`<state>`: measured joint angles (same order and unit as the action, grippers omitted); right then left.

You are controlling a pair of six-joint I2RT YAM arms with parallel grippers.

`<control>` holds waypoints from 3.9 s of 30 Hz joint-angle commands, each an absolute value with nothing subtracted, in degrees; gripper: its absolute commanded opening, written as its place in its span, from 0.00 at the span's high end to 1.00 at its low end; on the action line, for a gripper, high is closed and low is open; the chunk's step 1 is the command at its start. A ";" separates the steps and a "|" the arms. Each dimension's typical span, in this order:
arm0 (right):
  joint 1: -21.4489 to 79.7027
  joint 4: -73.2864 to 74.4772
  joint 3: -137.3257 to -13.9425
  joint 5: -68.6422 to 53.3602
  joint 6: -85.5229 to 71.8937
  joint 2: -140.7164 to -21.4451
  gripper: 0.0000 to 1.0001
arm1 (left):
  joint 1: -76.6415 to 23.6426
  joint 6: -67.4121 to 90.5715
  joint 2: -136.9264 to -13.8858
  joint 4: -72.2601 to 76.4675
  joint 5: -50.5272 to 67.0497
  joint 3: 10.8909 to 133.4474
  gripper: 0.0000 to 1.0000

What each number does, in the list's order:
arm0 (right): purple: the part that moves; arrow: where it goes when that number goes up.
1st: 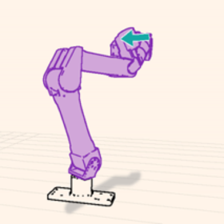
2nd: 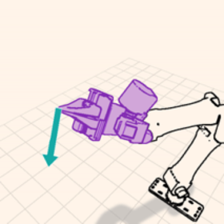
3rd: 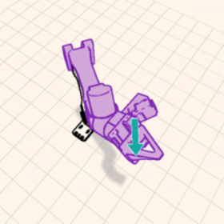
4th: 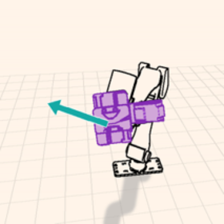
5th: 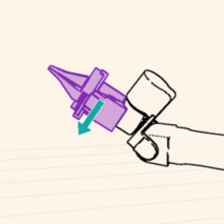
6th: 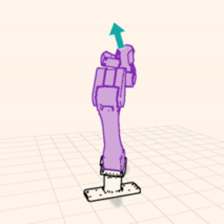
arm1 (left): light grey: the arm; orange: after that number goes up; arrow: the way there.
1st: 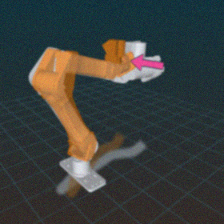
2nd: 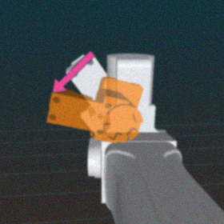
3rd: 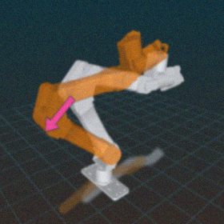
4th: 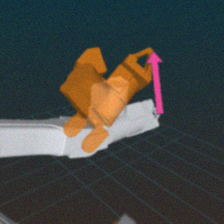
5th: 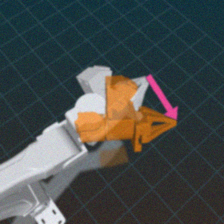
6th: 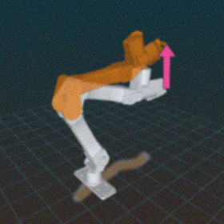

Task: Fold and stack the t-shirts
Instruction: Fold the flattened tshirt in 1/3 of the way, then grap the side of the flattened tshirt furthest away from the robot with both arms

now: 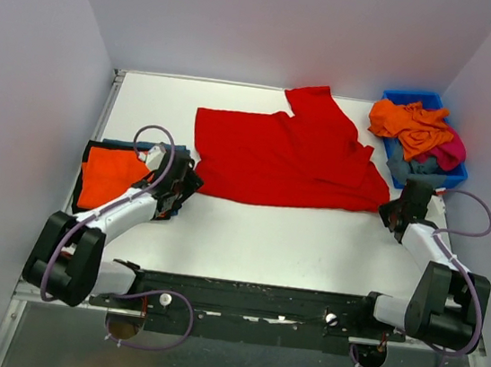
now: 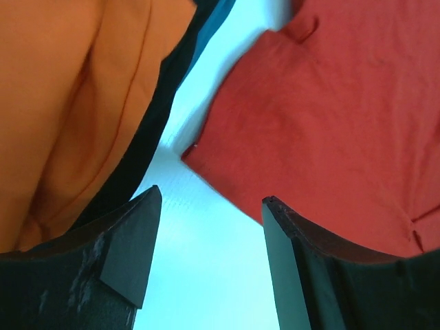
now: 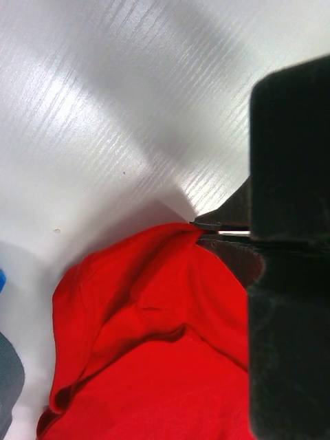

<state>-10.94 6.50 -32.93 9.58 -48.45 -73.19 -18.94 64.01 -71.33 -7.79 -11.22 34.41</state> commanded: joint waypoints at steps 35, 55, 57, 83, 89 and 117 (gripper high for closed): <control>-11.34 13.87 -34.81 10.11 -46.58 -62.15 0.99 | -23.73 77.70 -73.32 -22.41 -29.97 42.37 1.00; -11.34 16.07 -56.14 -14.77 -40.17 -66.10 0.99 | -24.26 73.39 -66.55 -32.34 -33.83 54.57 1.00; -11.34 19.15 -57.39 -10.66 -40.86 -64.52 0.99 | -24.26 72.95 -64.26 -30.95 -33.75 53.36 1.00; -19.25 41.04 -27.42 11.60 -51.59 -38.85 0.81 | -28.04 75.76 -49.49 -29.35 -21.45 26.37 0.92; -19.25 38.77 -28.03 12.57 -50.19 -32.44 0.37 | -28.04 74.45 -45.10 -31.89 -23.02 28.03 0.29; -1.50 13.71 -65.63 -8.09 -25.58 -81.53 0.49 | -13.01 47.73 -96.39 -15.63 -14.50 71.34 0.31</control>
<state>-3.14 14.26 -57.76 -10.11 -28.49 -73.67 -13.23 50.13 -86.98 -17.04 -18.22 62.00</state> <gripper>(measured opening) 0.507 0.704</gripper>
